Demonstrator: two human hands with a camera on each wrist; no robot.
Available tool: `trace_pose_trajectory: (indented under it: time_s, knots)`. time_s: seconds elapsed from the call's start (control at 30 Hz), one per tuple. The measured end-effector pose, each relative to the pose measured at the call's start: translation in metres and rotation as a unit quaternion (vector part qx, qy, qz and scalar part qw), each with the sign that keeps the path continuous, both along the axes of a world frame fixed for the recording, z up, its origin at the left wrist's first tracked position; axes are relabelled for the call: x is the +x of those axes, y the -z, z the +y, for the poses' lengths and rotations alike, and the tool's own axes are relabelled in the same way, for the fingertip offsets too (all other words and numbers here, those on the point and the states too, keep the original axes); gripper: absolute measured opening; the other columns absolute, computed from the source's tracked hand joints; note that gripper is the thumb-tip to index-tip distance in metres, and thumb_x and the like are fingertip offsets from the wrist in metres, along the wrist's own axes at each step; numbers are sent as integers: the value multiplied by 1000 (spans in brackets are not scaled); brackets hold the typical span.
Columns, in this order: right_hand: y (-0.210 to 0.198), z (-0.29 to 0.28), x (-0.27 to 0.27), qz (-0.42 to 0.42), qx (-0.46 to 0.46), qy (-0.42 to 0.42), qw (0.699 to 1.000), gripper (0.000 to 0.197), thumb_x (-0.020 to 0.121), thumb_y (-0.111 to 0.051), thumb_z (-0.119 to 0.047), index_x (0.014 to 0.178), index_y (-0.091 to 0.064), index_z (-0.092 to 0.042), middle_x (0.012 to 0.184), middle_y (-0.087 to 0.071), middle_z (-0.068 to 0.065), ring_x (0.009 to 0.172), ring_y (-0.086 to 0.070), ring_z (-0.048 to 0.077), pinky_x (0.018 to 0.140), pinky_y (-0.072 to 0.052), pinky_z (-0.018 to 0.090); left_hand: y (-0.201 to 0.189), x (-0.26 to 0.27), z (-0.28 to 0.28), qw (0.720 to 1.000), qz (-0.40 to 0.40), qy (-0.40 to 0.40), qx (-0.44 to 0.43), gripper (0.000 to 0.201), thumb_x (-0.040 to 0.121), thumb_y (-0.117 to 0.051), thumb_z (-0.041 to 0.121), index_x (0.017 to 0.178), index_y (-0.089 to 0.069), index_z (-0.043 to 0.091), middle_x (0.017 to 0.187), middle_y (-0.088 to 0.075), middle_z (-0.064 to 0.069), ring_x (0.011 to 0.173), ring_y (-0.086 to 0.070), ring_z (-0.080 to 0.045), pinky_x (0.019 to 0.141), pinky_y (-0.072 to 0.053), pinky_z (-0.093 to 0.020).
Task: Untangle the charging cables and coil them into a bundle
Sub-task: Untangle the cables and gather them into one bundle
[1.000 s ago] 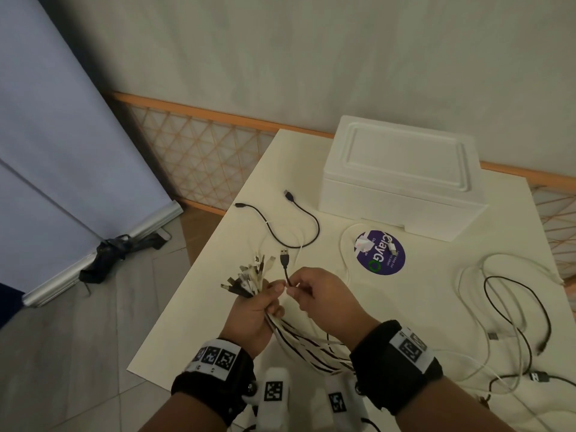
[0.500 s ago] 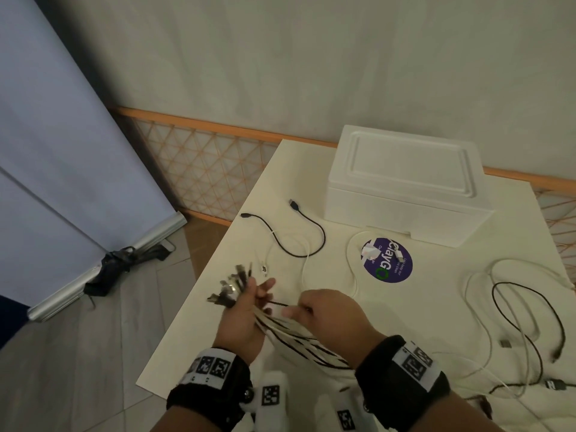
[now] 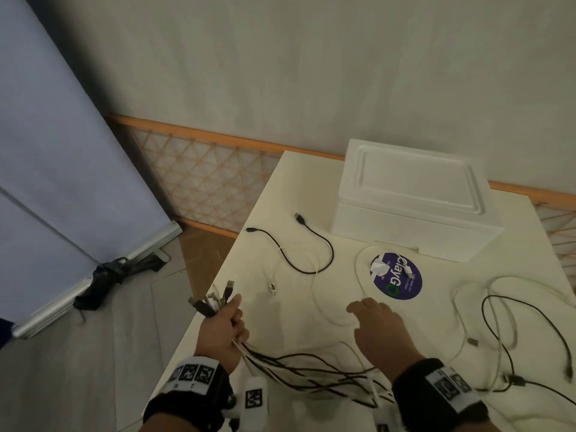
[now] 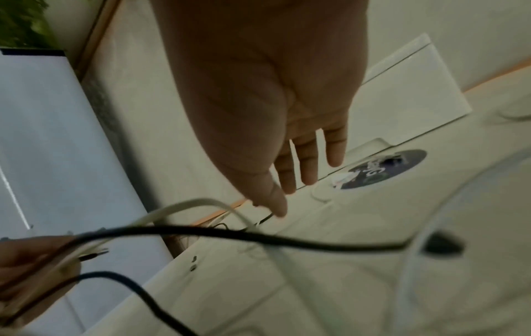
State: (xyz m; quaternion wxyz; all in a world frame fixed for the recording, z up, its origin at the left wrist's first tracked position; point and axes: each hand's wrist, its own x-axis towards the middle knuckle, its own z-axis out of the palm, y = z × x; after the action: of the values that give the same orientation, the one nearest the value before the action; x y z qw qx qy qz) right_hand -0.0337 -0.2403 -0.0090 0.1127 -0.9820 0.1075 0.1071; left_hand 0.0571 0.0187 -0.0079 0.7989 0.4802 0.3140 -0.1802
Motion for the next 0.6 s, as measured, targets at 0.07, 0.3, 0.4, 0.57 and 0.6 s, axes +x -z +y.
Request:
trace_pose_trajectory:
  time_s: [0.07, 0.3, 0.4, 0.57, 0.6]
  knots:
    - [6, 4, 13, -3, 2, 15, 1000, 44, 86, -46, -14, 127, -45, -32, 118, -49, -5, 102, -51, 19, 82, -46, 30, -4, 0, -1, 1000, -6, 26, 2, 26, 92, -59, 13, 70, -45, 17, 45, -26, 4, 34, -21, -9, 35, -20, -21]
    - [16, 11, 19, 27, -84, -34, 996, 15, 92, -50, -32, 103, -58, -28, 107, -53, -4, 101, -51, 19, 77, -39, 32, -13, 8, 6, 997, 17, 80, -2, 21, 91, -60, 10, 72, -50, 13, 47, -28, 2, 39, -33, -11, 43, -39, -27]
    - [5, 17, 22, -42, -45, -18, 998, 8, 86, -61, -37, 87, -63, -29, 88, -62, -7, 85, -58, 14, 72, -39, 29, -10, 12, 6, 996, 42, 82, -16, 26, 92, -59, 10, 67, -49, 10, 50, -40, -2, 44, -45, -14, 49, -50, -28]
    - [-24, 28, 20, -108, 66, -10, 992, 14, 92, -55, -34, 97, -65, -26, 92, -68, -10, 88, -59, 11, 87, -31, 18, -10, 18, 0, 988, 67, 128, -63, 37, 96, -53, 31, 67, -52, 8, 59, -62, -10, 52, -64, -19, 56, -57, -31]
    - [-27, 31, 18, -117, 69, -14, 991, 14, 93, -55, -33, 99, -66, -26, 95, -67, -11, 91, -59, 10, 92, -30, 18, -9, 19, -1, 985, 69, 146, -67, 38, 96, -53, 33, 68, -53, 8, 63, -66, -12, 56, -67, -20, 58, -58, -32]
